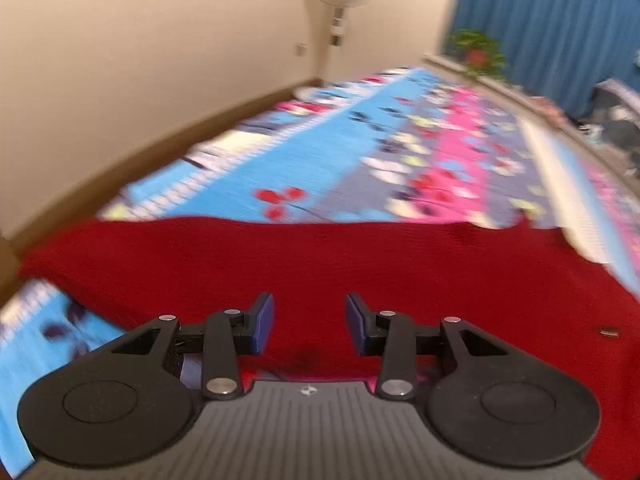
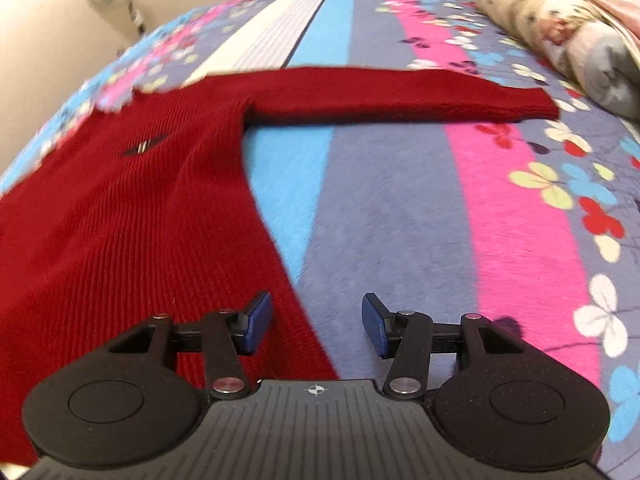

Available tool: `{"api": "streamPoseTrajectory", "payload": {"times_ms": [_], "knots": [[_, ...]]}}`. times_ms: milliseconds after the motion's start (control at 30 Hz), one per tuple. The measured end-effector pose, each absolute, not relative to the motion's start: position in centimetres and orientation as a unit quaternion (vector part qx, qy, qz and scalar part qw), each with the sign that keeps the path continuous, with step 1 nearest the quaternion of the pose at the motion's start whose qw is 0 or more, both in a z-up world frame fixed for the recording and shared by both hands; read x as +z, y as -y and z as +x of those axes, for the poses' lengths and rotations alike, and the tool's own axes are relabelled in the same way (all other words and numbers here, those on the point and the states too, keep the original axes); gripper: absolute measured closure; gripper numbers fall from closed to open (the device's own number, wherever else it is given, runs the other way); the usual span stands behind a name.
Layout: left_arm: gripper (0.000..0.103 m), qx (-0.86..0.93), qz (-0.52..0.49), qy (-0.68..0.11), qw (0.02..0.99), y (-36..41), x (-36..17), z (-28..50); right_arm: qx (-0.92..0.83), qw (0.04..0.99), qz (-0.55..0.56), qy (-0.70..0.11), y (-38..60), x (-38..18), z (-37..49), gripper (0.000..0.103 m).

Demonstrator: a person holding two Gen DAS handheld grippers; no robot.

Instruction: Fold small clothes

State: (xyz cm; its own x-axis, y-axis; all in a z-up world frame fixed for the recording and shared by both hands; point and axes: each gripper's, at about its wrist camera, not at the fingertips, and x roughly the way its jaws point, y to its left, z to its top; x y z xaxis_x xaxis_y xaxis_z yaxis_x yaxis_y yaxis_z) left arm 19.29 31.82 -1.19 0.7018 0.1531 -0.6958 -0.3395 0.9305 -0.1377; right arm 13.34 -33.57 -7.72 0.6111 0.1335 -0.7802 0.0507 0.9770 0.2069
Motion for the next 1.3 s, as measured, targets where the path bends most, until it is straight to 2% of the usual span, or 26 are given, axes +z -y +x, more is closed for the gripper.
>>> {"api": "streamPoseTrajectory", "payload": {"times_ms": [200, 300, 367, 533, 567, 767, 833, 900, 933, 967, 1067, 1300], "knots": [[0.059, 0.095, -0.099, -0.371, 0.918, -25.8, 0.7, 11.8, 0.051, 0.878, 0.103, -0.464, 34.6, -7.6, 11.9, 0.051], [0.058, 0.047, -0.117, -0.387, 0.914, -24.3, -0.2, 6.7, 0.063, 0.869, 0.084, -0.484, 34.3, -8.1, 11.2, 0.051], [0.054, 0.015, -0.145, -0.402, 0.904, -23.4, -1.6, 5.0, 0.064, 0.862, 0.067, -0.498, 34.0, -8.6, 10.9, 0.051], [0.049, -0.021, -0.212, -0.448, 0.868, -22.2, -5.6, 3.4, 0.080, 0.853, 0.042, -0.514, 33.7, -9.4, 9.9, 0.050], [0.046, -0.024, -0.216, -0.452, 0.865, -22.0, -6.2, 3.2, 0.083, 0.852, 0.038, -0.515, 33.6, -9.5, 9.8, 0.050], [0.046, -0.038, -0.200, -0.470, 0.859, -20.9, -8.5, 4.0, 0.096, 0.853, 0.021, -0.512, 33.0, -9.7, 9.5, 0.051], [0.048, -0.043, -0.200, -0.466, 0.861, -20.7, -8.6, 4.2, 0.107, 0.853, 0.020, -0.510, 32.6, -9.7, 9.4, 0.062], [0.059, -0.047, -0.190, -0.463, 0.865, -20.5, -8.3, 4.2, 0.119, 0.854, 0.012, -0.506, 32.0, -9.6, 9.3, 0.080], [0.074, -0.045, -0.177, -0.459, 0.870, -20.3, -8.0, 4.3, 0.122, 0.856, 0.004, -0.503, 31.8, -9.5, 9.2, 0.083], [0.084, -0.046, -0.163, -0.455, 0.874, -20.1, -7.7, 4.2, 0.125, 0.857, -0.002, -0.501, 31.6, -9.3, 9.1, 0.089], [0.086, -0.055, -0.147, -0.441, 0.884, -19.9, -6.8, 4.0, 0.140, 0.859, 0.018, -0.493, 32.3, -8.4, 9.0, 0.095], [0.087, -0.094, -0.130, -0.385, 0.909, -19.6, -3.3, 3.8, 0.169, 0.880, 0.133, -0.423, 35.5, -4.7, 8.6, 0.096]]}}
